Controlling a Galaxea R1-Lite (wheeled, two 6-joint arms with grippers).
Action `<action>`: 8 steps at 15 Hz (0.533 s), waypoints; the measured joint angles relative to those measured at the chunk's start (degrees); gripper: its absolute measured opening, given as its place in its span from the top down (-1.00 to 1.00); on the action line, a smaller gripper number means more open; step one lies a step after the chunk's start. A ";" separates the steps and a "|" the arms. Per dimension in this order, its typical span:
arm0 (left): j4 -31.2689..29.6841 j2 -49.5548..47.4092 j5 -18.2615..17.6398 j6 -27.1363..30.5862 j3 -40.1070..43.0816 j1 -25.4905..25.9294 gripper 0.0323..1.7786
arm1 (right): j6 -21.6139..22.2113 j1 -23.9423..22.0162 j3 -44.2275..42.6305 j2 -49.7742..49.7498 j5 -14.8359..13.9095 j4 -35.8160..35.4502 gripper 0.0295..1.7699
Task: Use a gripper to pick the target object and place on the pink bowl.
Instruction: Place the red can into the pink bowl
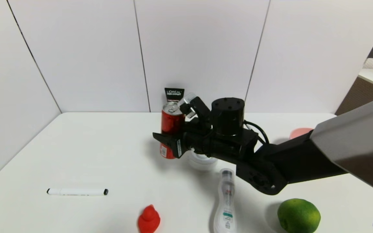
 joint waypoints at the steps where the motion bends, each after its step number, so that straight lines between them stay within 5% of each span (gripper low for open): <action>1: 0.00 0.00 0.00 0.00 0.00 0.00 -0.90 | 0.00 -0.35 -0.01 -1.52 0.02 1.87 -0.10; 8: 0.00 0.00 0.00 0.02 0.00 0.00 -0.90 | -0.26 -10.85 0.16 -15.56 0.26 16.12 -0.10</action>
